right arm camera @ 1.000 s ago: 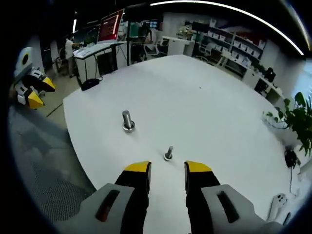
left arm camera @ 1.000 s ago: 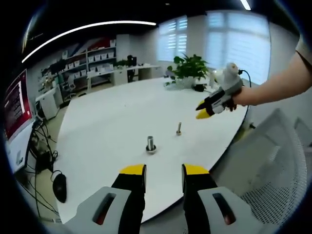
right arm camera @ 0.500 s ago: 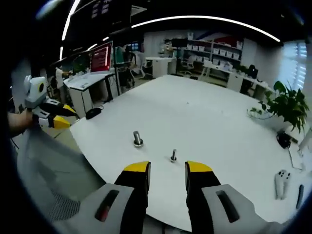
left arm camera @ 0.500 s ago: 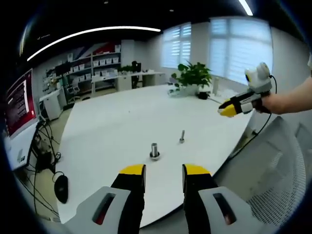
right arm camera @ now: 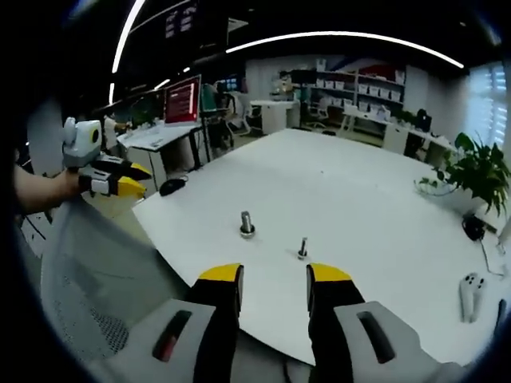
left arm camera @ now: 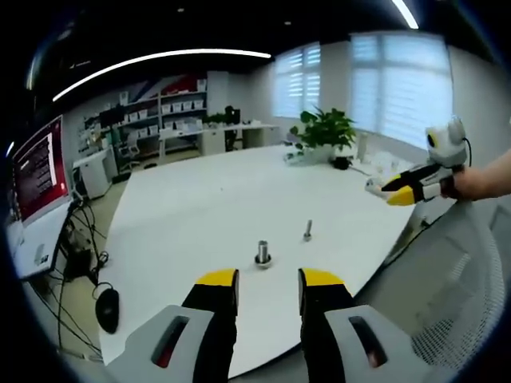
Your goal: Place the washer onto the threaded stud by aligning its center hole with the stud, sliding it down to the base, and recovering from edge contact or off-axis alignment until the washer reaches the visible bottom stop.
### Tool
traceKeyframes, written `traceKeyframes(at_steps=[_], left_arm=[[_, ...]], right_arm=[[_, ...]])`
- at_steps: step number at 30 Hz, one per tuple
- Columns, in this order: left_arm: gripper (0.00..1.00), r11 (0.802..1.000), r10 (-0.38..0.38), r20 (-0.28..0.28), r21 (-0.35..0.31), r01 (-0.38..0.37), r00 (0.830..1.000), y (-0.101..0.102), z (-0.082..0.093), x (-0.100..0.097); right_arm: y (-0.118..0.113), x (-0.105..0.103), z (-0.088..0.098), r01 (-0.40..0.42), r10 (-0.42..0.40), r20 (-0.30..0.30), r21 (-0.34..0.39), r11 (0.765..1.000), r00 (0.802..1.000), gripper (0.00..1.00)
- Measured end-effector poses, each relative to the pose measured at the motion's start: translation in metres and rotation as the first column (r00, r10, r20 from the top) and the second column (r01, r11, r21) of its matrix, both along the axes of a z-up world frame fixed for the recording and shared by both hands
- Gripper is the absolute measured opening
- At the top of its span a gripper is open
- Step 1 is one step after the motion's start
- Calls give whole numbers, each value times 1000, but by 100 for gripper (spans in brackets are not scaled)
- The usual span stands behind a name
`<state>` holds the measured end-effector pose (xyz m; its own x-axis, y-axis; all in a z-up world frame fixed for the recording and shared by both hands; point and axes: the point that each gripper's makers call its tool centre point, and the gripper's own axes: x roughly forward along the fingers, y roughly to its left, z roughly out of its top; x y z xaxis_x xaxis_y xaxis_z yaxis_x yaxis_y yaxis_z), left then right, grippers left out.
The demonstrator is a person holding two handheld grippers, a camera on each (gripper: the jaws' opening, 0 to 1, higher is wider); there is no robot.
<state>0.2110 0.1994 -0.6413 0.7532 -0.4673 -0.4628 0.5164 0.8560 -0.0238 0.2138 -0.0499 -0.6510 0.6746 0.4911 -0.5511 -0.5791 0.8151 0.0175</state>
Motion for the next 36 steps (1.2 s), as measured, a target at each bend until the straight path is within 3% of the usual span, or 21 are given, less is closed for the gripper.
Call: traceKeyframes(at_steps=[3, 7, 10, 12, 16, 23, 28, 36], left_arm=[[28, 1000, 16, 3, 3, -16, 1000, 3, 0, 2], [28, 999, 35, 19, -1, -35, 999, 6, 4, 4], [28, 999, 41, 36, 13, -41, 999, 6, 6, 4], [28, 999, 44, 48, 22, -45, 998, 7, 8, 3], [27, 998, 58, 76, 23, -60, 995, 9, 13, 5], [27, 997, 60, 69, 36, -62, 996, 10, 10, 3], [28, 997, 66, 73, 21, -68, 995, 11, 12, 5], [28, 996, 90, 92, -8, -90, 992, 15, 17, 5]], right_arm=[[-2, -5, -7, -19, 19, 4, -20, 1000, 1000, 35], [-2, 1, 3, 9, -11, 36, 49, 999, 999, 35], [1, -2, 2, -11, 8, 57, 42, 999, 998, 35], [0, -1, 2, -12, 10, 57, 43, 999, 998, 35], [-4, 1, 7, 22, -28, 52, 110, 994, 998, 36], [-6, -1, 12, 30, -38, 117, 70, 997, 992, 36], [-11, 0, 11, 57, -65, 113, 71, 996, 992, 37], [-7, -2, 6, 28, -32, 106, 35, 999, 994, 37]])
